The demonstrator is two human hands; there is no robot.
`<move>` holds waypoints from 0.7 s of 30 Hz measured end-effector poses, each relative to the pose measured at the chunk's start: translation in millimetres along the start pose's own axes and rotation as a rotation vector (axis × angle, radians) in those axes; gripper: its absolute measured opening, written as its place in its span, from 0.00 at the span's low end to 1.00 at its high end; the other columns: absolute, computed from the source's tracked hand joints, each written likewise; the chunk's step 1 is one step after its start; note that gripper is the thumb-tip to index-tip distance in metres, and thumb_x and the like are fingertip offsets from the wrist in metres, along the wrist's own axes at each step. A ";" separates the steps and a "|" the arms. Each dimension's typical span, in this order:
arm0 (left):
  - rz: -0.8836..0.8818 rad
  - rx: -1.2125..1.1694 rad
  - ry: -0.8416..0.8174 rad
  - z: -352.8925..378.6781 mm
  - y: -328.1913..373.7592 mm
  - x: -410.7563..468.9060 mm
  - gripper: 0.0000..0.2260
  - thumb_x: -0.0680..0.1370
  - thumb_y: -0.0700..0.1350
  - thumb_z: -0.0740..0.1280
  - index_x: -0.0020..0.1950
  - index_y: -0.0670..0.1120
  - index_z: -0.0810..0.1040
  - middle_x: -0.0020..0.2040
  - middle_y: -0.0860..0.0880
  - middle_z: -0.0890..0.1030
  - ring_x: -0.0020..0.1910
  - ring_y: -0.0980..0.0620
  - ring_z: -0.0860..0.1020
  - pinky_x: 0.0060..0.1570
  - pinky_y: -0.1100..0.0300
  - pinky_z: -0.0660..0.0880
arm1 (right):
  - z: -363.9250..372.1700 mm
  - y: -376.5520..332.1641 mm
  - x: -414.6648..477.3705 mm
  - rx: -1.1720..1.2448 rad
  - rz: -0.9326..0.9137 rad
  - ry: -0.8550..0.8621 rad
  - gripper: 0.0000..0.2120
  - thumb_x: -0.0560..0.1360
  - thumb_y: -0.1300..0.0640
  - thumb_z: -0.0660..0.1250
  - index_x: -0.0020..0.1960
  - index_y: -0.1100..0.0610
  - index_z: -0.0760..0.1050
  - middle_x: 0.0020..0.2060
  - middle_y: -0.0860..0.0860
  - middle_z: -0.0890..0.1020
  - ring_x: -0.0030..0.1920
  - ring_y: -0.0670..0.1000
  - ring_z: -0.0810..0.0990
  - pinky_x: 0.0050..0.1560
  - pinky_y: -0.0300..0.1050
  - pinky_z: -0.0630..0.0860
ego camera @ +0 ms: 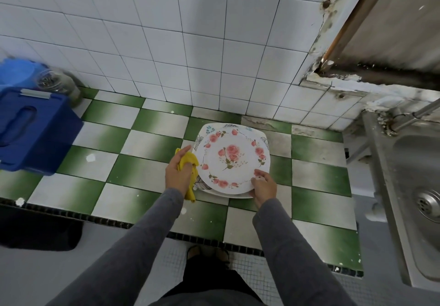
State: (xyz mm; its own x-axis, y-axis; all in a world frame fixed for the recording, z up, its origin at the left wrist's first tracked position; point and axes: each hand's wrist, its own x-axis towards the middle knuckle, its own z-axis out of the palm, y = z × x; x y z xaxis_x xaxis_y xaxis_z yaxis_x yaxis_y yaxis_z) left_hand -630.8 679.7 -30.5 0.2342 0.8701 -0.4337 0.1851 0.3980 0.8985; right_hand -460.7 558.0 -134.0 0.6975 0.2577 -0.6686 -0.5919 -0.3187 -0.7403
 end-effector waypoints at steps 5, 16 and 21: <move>0.040 0.003 0.015 8.1 5.4 -4.0 0.18 0.83 0.35 0.59 0.71 0.49 0.75 0.59 0.52 0.69 0.41 0.64 0.71 0.26 0.75 0.71 | -12.5 -13.9 -4.2 -0.025 -0.082 -0.070 0.17 0.80 0.71 0.62 0.54 0.49 0.79 0.65 0.53 0.73 0.61 0.61 0.78 0.48 0.59 0.84; 0.055 -0.017 0.003 13.0 19.2 0.1 0.16 0.83 0.40 0.62 0.70 0.49 0.75 0.63 0.51 0.71 0.45 0.61 0.72 0.29 0.77 0.71 | -26.1 -42.2 -17.6 -0.043 -0.093 -0.182 0.25 0.80 0.73 0.56 0.63 0.48 0.77 0.68 0.52 0.68 0.56 0.52 0.77 0.38 0.40 0.79; 0.023 -0.074 -0.039 14.9 25.2 3.5 0.15 0.85 0.42 0.59 0.70 0.47 0.76 0.57 0.52 0.73 0.42 0.63 0.72 0.28 0.76 0.71 | -22.7 -49.6 -31.5 -0.005 -0.194 -0.128 0.21 0.81 0.68 0.58 0.65 0.46 0.75 0.66 0.52 0.72 0.57 0.52 0.78 0.50 0.51 0.83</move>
State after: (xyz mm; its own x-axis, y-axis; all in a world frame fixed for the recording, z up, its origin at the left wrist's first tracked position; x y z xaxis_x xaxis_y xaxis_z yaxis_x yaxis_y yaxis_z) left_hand -611.1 688.5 -10.4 0.2747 0.8678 -0.4141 0.1086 0.3999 0.9101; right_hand -444.2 545.0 -74.6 0.7409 0.4285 -0.5171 -0.4493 -0.2561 -0.8559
